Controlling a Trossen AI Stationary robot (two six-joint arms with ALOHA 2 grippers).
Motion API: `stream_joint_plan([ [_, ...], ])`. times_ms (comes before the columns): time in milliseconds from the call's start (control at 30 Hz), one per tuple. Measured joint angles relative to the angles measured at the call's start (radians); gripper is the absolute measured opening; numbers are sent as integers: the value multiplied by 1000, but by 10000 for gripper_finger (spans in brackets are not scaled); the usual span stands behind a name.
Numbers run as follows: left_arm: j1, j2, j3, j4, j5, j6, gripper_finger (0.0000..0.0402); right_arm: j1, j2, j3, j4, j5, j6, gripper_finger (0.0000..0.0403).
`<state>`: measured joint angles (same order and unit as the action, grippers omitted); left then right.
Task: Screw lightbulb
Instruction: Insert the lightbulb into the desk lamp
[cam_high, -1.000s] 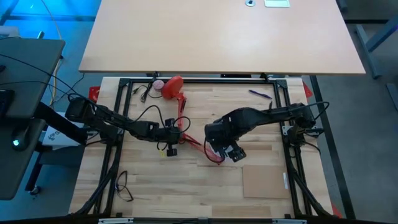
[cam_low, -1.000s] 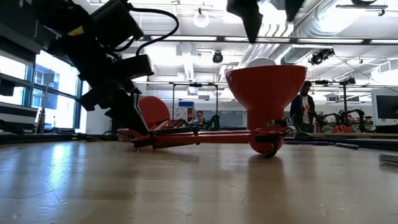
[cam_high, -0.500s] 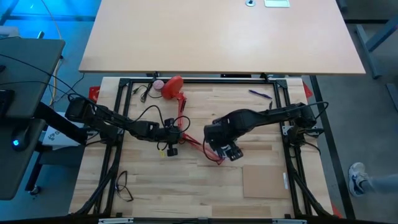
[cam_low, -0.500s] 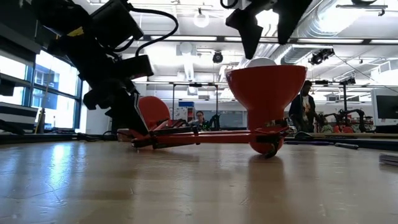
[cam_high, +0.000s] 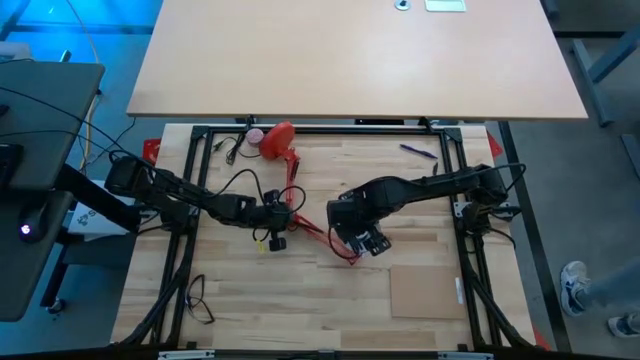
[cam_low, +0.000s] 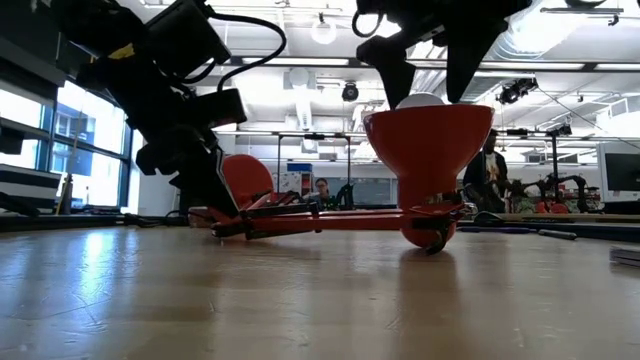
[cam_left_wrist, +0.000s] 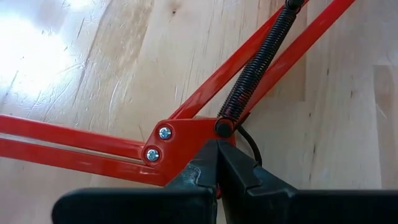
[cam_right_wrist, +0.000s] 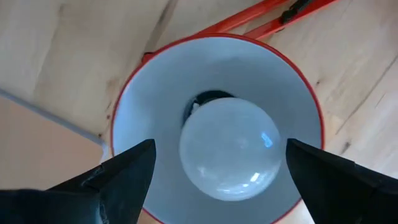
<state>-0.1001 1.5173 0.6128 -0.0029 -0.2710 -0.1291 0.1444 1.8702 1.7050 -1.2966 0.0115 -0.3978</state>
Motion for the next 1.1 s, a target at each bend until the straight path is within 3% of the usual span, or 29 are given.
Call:
stream_joint_plan([
  [700, 0, -1, 0, 0, -1, 0, 0, -20, 0, -52, 40, -15, -223, 329],
  [1100, 0, -1, 0, 0, -1, -1, 0, -35, 0, -52, 45, -28, -262, 329],
])
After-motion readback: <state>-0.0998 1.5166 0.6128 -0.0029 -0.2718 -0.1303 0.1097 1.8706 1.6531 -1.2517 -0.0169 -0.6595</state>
